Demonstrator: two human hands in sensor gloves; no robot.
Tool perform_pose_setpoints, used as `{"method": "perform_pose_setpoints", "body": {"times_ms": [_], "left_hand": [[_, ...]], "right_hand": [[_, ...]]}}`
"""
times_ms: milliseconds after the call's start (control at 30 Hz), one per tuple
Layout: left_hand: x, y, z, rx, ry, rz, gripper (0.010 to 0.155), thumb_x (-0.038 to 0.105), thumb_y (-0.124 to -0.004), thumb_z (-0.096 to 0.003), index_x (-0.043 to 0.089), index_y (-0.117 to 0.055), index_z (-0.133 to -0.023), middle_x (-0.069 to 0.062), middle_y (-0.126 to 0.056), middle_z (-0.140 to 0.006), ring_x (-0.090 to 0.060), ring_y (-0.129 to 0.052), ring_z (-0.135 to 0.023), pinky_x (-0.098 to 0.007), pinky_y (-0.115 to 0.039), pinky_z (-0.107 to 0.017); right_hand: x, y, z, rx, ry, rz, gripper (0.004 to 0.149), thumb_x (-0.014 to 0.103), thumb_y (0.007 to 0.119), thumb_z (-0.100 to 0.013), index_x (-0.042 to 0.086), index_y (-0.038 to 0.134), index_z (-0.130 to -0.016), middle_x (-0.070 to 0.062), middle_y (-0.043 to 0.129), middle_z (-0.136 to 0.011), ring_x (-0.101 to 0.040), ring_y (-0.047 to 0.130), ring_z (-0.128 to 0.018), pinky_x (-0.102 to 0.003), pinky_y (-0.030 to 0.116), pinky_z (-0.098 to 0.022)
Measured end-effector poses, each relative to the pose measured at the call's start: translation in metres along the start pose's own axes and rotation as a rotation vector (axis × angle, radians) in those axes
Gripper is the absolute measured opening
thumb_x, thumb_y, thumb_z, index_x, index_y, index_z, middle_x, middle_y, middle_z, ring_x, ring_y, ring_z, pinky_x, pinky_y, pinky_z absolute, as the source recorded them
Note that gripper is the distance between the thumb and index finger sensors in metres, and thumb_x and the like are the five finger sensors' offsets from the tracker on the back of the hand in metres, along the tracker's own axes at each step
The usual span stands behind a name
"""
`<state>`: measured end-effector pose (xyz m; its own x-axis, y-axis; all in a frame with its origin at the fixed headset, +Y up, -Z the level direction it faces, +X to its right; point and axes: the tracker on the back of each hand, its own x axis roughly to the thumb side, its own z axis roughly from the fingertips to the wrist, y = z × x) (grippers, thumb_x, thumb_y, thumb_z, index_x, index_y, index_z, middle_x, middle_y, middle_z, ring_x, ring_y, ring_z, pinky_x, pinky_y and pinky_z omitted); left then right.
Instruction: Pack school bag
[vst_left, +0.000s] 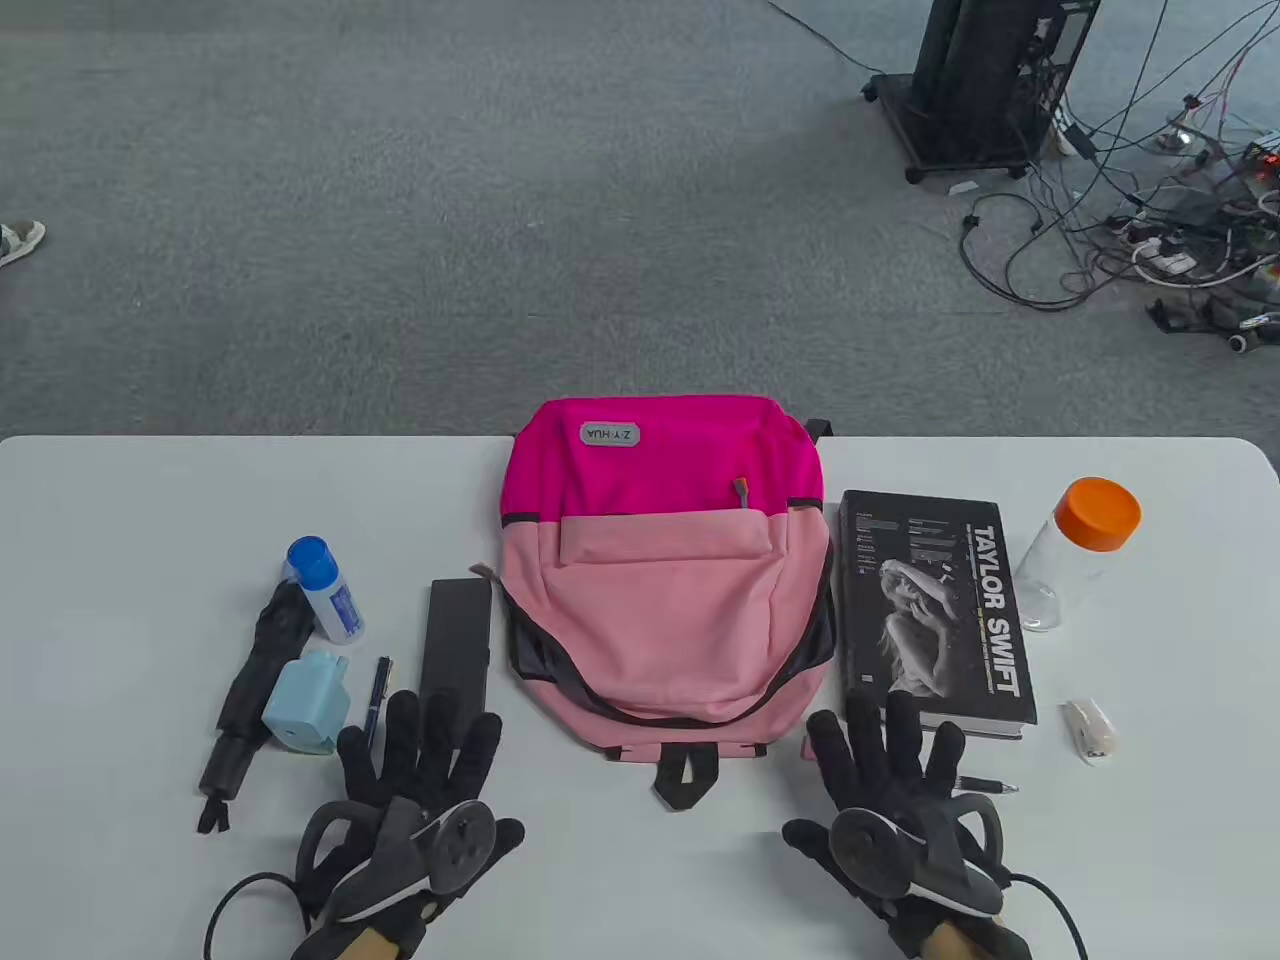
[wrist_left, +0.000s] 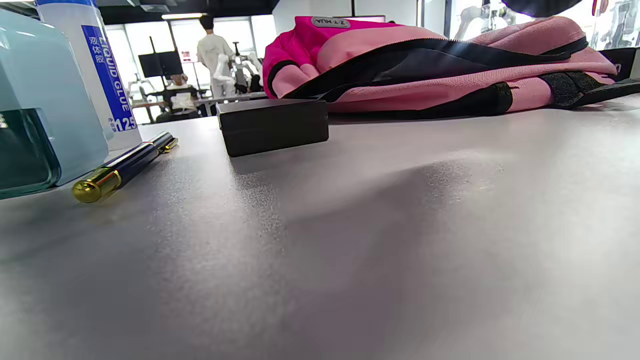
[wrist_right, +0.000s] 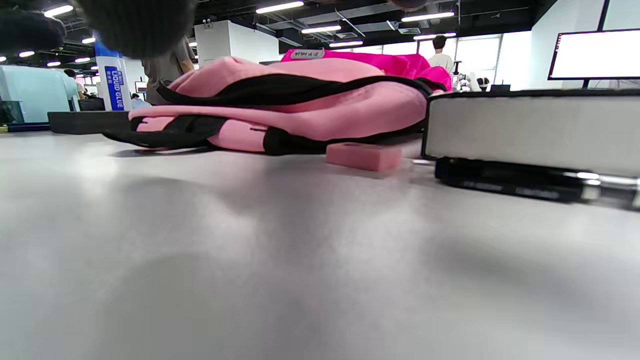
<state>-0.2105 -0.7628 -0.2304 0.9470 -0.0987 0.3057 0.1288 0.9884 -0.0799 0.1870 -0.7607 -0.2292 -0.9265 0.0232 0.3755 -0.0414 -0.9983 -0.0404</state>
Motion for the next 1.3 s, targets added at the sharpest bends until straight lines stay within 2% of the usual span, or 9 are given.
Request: {"method": "perform_pose_setpoints", "body": {"times_ms": [1033,1300], "left_hand": [[0.001,0.0,0.0,-0.009,0.002,0.011,0.096,0.071,-0.053,-0.0475,0.021,-0.009,-0.116,-0.029,0.001,-0.119,-0.06,0.003,-0.101,-0.081,-0.008,-0.056],[-0.01,0.013,0.002,0.061,0.035,0.03,0.096,0.071,-0.054,-0.0474,0.021,-0.01,-0.117,-0.028,0.0,-0.12,-0.059,0.003,-0.101,-0.081,-0.008,-0.056]], "right_hand": [[-0.001,-0.001,0.001,-0.001,0.006,-0.03,0.096,0.06,0.064,-0.049,0.004,0.021,-0.114,-0.044,0.02,-0.113,-0.071,0.009,-0.094,-0.087,0.016,-0.05],[-0.001,0.0,-0.001,0.013,0.008,-0.031,0.095,0.06,0.064,-0.049,0.005,0.021,-0.114,-0.043,0.02,-0.113,-0.071,0.009,-0.094,-0.087,0.016,-0.051]]}}
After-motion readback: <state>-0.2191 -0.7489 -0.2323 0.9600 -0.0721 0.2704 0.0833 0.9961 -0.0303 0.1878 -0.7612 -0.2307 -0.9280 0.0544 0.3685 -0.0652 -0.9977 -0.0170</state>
